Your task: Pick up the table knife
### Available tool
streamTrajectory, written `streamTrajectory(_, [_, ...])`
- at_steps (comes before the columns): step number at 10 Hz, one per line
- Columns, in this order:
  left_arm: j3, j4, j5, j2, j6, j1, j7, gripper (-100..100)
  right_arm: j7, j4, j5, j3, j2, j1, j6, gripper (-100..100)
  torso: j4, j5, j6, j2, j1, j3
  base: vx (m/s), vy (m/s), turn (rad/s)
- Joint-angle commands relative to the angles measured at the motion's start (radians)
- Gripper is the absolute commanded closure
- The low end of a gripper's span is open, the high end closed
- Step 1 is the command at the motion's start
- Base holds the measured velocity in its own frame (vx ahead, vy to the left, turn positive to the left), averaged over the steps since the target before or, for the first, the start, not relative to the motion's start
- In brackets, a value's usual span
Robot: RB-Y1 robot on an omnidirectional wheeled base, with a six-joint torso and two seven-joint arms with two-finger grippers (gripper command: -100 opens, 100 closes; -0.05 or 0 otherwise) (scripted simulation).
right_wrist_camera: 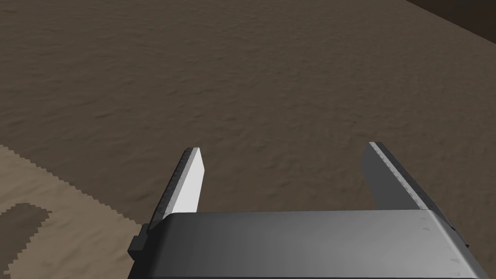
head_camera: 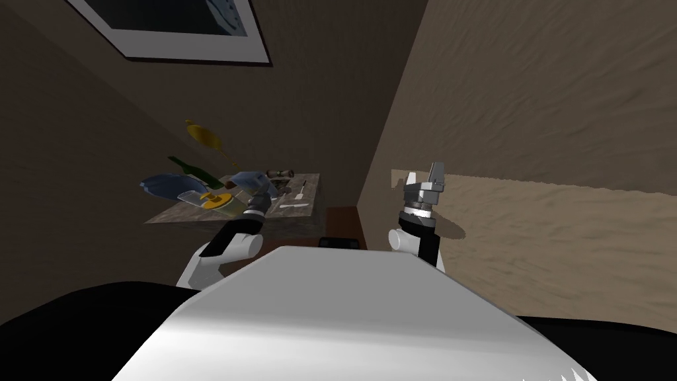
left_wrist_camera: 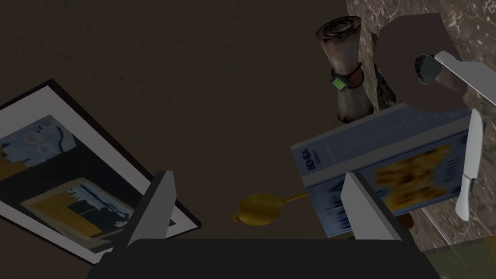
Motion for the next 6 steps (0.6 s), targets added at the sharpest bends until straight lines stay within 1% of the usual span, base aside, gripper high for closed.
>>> streamTrajectory(1, [0.008,0.000,0.008,-0.005,0.050,0.011,-0.016,-100,0.000,0.000,0.000,0.000,0.000,0.000,0.000,0,0.000,0.000,0.000,0.000,0.000,0.000,0.052,-0.094,0.016])
streamTrajectory(2, [0.035,0.003,0.034,-0.007,0.080,0.031,-0.039,-100,0.000,0.000,0.000,0.000,0.000,0.000,0.000,0,0.000,0.000,0.000,0.000,-0.001,0.000,0.068,-0.121,0.010])
streamTrajectory(3, [0.035,0.003,0.034,-0.007,0.112,0.031,-0.039,-100,0.000,0.000,0.000,0.000,0.000,0.000,0.000,0,0.000,-0.001,0.000,-0.002,-0.003,-0.001,0.054,-0.100,0.011])
streamTrajectory(4, [0.035,0.003,0.034,-0.007,0.125,0.031,-0.039,-100,0.000,0.000,0.000,0.000,0.000,0.000,0.000,0,0.000,-0.001,0.000,-0.001,-0.002,-0.001,0.024,-0.044,0.005])
streamTrajectory(5, [0.062,0.006,0.061,-0.009,0.160,0.053,-0.062,-100,0.000,0.000,0.000,0.000,0.000,0.000,0.000,0,0.000,0.000,0.000,0.000,0.001,0.000,0.064,-0.078,-0.008])
streamTrajectory(6, [0.062,0.006,0.061,-0.009,0.188,0.053,-0.062,-100,0.000,0.000,0.000,0.000,0.000,0.000,0.000,0,0.000,0.000,0.000,-0.001,0.000,-0.001,0.071,-0.076,0.011])
